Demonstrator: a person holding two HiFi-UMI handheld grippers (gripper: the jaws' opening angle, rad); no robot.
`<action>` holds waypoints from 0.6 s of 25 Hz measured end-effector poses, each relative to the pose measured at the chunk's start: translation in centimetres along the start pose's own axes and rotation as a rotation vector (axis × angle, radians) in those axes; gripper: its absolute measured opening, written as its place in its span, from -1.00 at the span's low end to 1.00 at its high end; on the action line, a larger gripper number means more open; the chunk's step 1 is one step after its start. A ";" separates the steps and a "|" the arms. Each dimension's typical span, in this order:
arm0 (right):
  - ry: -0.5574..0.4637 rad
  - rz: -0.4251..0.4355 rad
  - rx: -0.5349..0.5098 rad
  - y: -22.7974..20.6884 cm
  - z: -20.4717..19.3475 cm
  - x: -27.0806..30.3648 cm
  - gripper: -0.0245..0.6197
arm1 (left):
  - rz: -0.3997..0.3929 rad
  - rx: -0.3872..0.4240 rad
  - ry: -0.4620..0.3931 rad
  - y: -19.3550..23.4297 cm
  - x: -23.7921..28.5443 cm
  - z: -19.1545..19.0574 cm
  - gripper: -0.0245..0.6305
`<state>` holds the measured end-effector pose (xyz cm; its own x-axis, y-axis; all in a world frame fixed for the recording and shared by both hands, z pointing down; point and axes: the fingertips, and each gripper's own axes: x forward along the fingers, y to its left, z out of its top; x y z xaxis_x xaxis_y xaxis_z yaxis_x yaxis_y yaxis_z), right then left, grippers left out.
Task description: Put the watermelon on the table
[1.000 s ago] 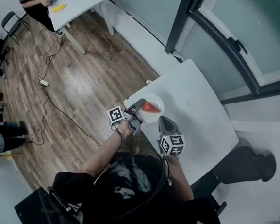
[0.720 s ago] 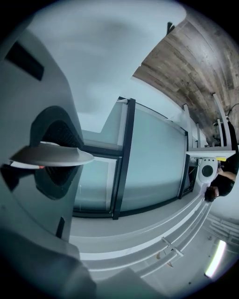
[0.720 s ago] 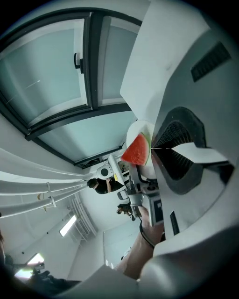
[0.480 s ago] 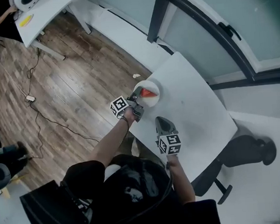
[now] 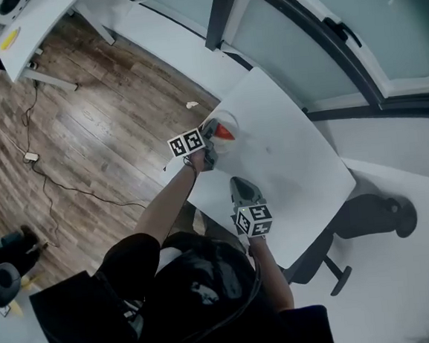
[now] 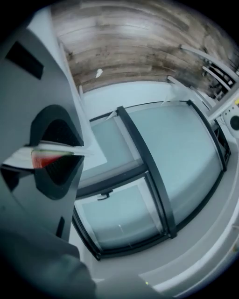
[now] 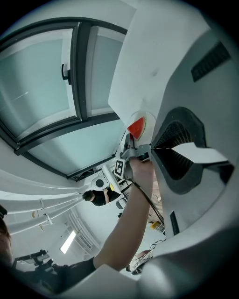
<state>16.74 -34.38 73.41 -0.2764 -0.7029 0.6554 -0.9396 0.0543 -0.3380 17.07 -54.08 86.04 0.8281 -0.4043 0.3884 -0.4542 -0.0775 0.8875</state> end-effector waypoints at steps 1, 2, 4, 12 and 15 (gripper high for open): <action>-0.001 0.005 0.000 0.0 0.1 0.1 -0.89 | 0.042 0.037 0.002 0.1 0.2 0.1 -0.75; -0.001 0.009 -0.002 0.1 0.3 0.2 -0.89 | 0.088 0.088 0.003 0.2 0.4 0.2 -0.75; 0.001 0.014 -0.009 0.0 0.4 0.3 -0.89 | 0.191 0.240 0.008 0.1 0.5 0.6 -0.68; 0.037 -0.010 -0.142 0.1 0.9 0.7 -0.89 | 0.365 0.955 0.026 -1.4 -0.5 1.3 -0.36; 0.014 -0.017 -0.137 -0.3 1.2 0.5 -0.89 | 0.354 1.100 0.022 -2.5 -1.9 1.6 -0.36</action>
<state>17.11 -35.60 72.96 -0.2619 -0.6948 0.6698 -0.9627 0.1396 -0.2316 16.09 -54.53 82.73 0.5981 -0.5468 0.5859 -0.6936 -0.7194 0.0367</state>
